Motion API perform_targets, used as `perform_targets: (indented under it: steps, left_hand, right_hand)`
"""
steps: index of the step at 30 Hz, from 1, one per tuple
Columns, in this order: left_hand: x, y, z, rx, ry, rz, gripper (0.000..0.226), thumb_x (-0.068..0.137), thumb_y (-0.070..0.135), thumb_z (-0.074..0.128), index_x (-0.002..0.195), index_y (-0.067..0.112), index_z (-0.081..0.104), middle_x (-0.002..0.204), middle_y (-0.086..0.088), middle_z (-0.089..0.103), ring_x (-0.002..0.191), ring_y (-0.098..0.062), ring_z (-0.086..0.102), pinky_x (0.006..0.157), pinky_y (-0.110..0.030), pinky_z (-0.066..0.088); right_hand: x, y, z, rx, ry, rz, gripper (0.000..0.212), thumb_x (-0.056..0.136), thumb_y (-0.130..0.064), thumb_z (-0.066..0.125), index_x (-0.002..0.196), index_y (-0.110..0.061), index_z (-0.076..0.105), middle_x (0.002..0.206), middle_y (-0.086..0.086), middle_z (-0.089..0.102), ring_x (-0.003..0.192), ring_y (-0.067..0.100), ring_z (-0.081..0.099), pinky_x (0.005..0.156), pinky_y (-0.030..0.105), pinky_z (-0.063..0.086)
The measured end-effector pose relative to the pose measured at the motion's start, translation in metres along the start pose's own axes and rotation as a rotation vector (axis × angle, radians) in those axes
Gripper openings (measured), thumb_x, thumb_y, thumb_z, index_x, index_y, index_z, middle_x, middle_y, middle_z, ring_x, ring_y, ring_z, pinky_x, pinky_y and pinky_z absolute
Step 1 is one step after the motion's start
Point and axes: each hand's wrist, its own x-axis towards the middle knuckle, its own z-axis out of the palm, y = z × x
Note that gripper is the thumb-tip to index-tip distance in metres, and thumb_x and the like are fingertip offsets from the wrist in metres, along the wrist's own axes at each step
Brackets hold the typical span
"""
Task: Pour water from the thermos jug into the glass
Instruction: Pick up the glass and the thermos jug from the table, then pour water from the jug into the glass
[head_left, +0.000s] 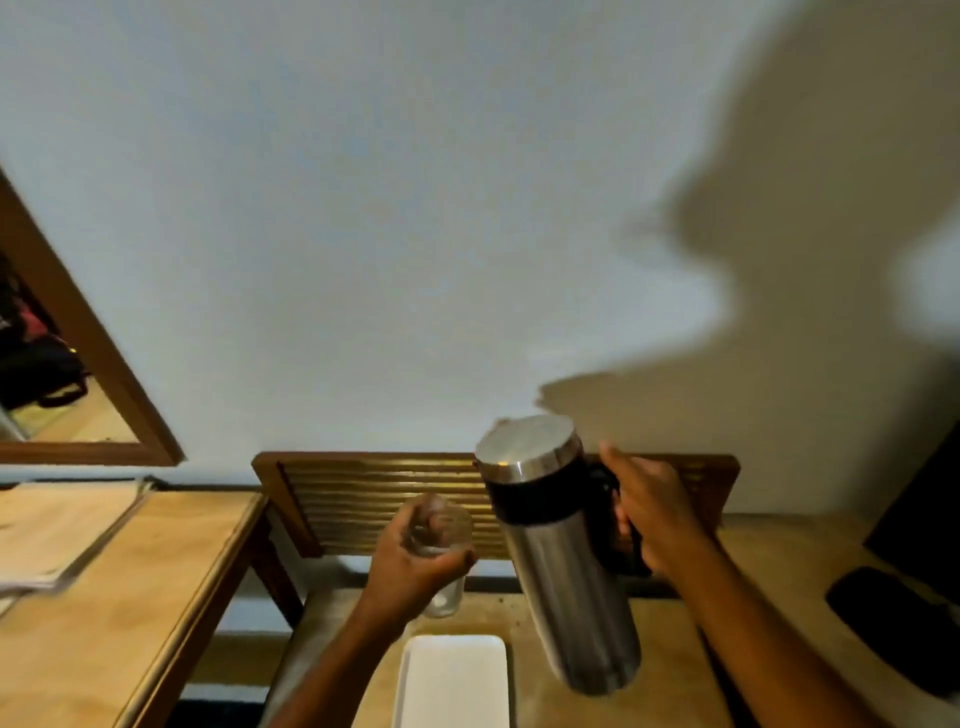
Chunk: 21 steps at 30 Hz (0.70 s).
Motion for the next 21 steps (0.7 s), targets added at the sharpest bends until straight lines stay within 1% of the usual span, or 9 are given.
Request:
perform_targets:
  steps: [1,4,7,10,13,15,18,20,21]
  left_hand:
    - [0.003,0.022,-0.006,0.000,0.017,0.034,0.063,0.055,0.030,0.092,0.112,0.029,0.064,0.097,-0.001,0.072,0.093,-0.021,0.072,0.073,-0.033,0.061]
    - [0.009,0.079,-0.023,-0.027,0.036,0.143,0.052,0.062,0.019,0.090,0.105,0.030,0.064,0.092,-0.001,0.069,0.084,-0.020,0.071,0.068,-0.030,0.061]
    - [0.015,0.124,-0.041,-0.039,0.097,0.214,0.048,0.062,0.029,0.088,0.102,0.032,0.062,0.100,-0.006,0.063,0.090,-0.024,0.068,0.069,-0.034,0.062]
    - [0.017,0.154,-0.056,-0.041,0.135,0.280,0.047,0.062,0.033,0.085,0.102,0.030,0.061,0.099,-0.004,0.065,0.091,-0.022,0.067,0.065,-0.024,0.058]
    - [0.014,0.171,-0.067,-0.025,0.148,0.326,0.048,0.062,0.035,0.084,0.103,0.028,0.060,0.098,-0.005,0.066,0.091,-0.021,0.068,0.069,-0.025,0.058]
    - [0.013,0.176,-0.072,-0.019,0.147,0.352,0.045,0.063,0.034,0.083,0.100,0.028,0.060,0.101,-0.004,0.067,0.091,-0.019,0.067,0.068,-0.023,0.059]
    - [0.012,0.180,-0.077,-0.014,0.127,0.381,0.040,0.063,0.034,0.084,0.094,0.031,0.059,0.102,0.004,0.069,0.088,-0.015,0.067,0.067,-0.019,0.059]
    - [0.013,0.183,-0.078,0.002,0.120,0.397,0.042,0.060,0.038,0.084,0.094,0.032,0.059,0.097,0.013,0.068,0.087,-0.011,0.067,0.067,-0.020,0.059]
    - [0.014,0.182,-0.079,0.009,0.116,0.401,0.044,0.059,0.041,0.084,0.095,0.033,0.059,0.097,0.014,0.067,0.087,-0.011,0.067,0.069,-0.022,0.060]
  right_hand:
    - [-0.006,-0.030,0.004,-0.025,-0.026,-0.058,0.045,0.092,-0.042,0.060,0.060,-0.010,0.055,0.036,-0.003,0.043,0.031,0.013,0.038,0.032,0.021,0.031]
    - [-0.019,-0.101,0.014,-0.049,-0.102,-0.196,0.048,0.092,-0.040,0.060,0.054,-0.011,0.054,0.036,-0.002,0.044,0.031,0.013,0.038,0.031,0.022,0.031]
    - [-0.030,-0.153,0.024,-0.049,-0.165,-0.292,0.043,0.091,-0.039,0.062,0.059,-0.011,0.056,0.039,-0.003,0.045,0.032,0.012,0.035,0.032,0.020,0.029]
    - [-0.038,-0.195,0.035,-0.102,-0.165,-0.375,0.037,0.086,-0.036,0.065,0.061,-0.010,0.056,0.041,-0.001,0.042,0.032,0.013,0.030,0.034,0.019,0.024]
    - [-0.047,-0.229,0.049,-0.182,-0.141,-0.452,0.026,0.075,-0.030,0.064,0.056,-0.015,0.053,0.047,0.004,0.035,0.038,0.015,0.025,0.039,0.021,0.018]
    - [-0.053,-0.247,0.058,-0.290,-0.127,-0.506,0.021,0.069,-0.028,0.062,0.056,-0.015,0.053,0.049,0.005,0.034,0.041,0.016,0.025,0.040,0.024,0.019]
    - [-0.057,-0.266,0.070,-0.462,-0.142,-0.616,0.027,0.069,-0.026,0.061,0.051,-0.014,0.045,0.042,-0.001,0.031,0.036,0.014,0.023,0.042,0.026,0.022]
    - [-0.058,-0.278,0.076,-0.567,-0.150,-0.697,0.034,0.072,-0.024,0.061,0.048,-0.013,0.039,0.037,-0.006,0.028,0.035,0.013,0.023,0.045,0.028,0.024]
    - [-0.057,-0.283,0.078,-0.618,-0.155,-0.728,0.037,0.073,-0.022,0.060,0.046,-0.013,0.037,0.036,-0.008,0.028,0.037,0.014,0.025,0.046,0.029,0.025]
